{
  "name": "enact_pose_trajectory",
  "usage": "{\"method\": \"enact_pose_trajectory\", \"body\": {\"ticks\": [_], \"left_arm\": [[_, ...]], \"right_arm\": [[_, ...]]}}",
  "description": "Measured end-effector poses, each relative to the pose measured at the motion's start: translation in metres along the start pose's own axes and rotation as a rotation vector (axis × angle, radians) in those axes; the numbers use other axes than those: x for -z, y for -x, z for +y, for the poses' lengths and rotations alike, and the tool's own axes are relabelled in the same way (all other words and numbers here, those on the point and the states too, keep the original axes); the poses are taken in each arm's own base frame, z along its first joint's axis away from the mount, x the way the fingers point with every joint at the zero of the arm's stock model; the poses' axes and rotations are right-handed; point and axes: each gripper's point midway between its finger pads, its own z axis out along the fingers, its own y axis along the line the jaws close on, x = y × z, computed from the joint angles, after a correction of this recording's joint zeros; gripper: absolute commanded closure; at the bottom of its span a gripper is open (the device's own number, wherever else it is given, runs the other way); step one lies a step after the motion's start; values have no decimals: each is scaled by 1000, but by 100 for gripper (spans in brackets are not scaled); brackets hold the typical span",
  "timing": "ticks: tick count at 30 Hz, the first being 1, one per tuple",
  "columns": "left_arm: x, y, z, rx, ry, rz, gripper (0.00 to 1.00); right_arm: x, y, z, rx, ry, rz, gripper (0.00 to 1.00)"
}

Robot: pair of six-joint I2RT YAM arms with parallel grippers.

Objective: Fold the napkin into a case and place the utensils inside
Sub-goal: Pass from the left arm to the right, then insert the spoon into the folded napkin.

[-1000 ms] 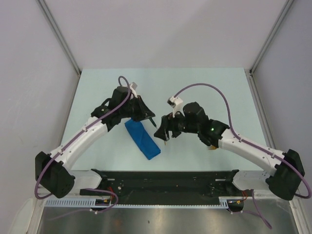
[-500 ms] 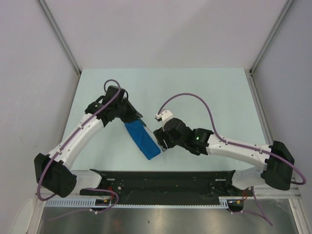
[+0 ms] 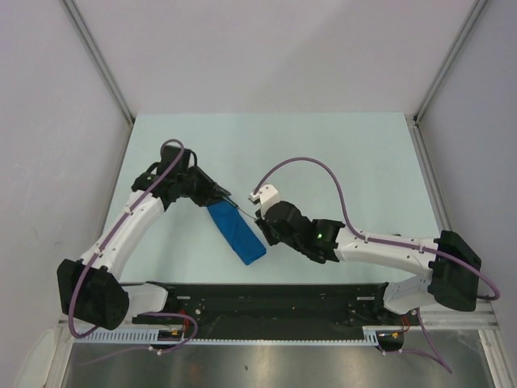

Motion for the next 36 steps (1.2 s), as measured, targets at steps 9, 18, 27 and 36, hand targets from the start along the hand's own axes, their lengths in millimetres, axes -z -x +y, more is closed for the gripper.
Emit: {"method": "enact_pose_trajectory", "body": {"ticks": [9,18,27,36], "left_arm": [[-4,20,0,-218,-23,-92,18],[-18,64,7,-394,3,-205,96],[-86,61,58,-352,156,-38,100],[-111,74,67,-354,218,-26,100]], "right_arm": [[14,-22,0,-245,123,57,100],[30,-106,24,-686,296,445,100],[13,-107,32,-890,331,637,100],[-1,-94,30,-914,351,709,100]]}}
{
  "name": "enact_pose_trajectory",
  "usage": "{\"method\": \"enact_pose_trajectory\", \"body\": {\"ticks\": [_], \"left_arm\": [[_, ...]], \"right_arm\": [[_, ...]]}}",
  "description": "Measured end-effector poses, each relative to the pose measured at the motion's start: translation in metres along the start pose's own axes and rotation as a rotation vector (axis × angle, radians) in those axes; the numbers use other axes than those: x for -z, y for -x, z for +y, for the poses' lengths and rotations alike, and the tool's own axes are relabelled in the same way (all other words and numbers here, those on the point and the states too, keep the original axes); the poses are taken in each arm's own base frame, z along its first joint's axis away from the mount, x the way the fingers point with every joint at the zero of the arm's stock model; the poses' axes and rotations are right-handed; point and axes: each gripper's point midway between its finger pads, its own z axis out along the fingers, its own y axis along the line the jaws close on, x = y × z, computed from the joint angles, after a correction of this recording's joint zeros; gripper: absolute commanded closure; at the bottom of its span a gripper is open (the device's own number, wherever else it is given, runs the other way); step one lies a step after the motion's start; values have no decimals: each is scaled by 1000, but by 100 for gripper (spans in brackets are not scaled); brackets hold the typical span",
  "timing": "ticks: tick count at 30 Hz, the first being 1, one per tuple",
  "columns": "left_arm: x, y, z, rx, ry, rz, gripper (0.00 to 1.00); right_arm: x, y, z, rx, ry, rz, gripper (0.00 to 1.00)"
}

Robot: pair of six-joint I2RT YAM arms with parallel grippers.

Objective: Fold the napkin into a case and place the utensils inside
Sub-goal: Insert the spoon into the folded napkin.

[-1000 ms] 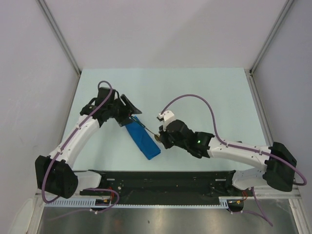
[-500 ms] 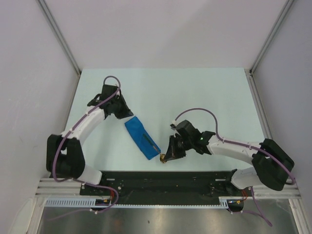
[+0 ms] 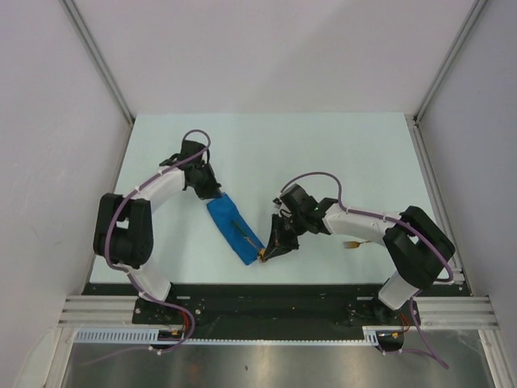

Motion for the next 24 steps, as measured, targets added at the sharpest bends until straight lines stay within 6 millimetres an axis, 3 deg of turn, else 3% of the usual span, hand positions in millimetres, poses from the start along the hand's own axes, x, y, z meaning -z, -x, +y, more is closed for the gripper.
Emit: {"method": "enact_pose_trajectory", "body": {"ticks": [12,24], "left_arm": [[-24,1,13,5,63,24,100],[-28,2,20,11,85,26,100]], "right_arm": [[5,3,-9,-39,-15,8,100],[-2,-3,-21,-61,-34,34,100]]}}
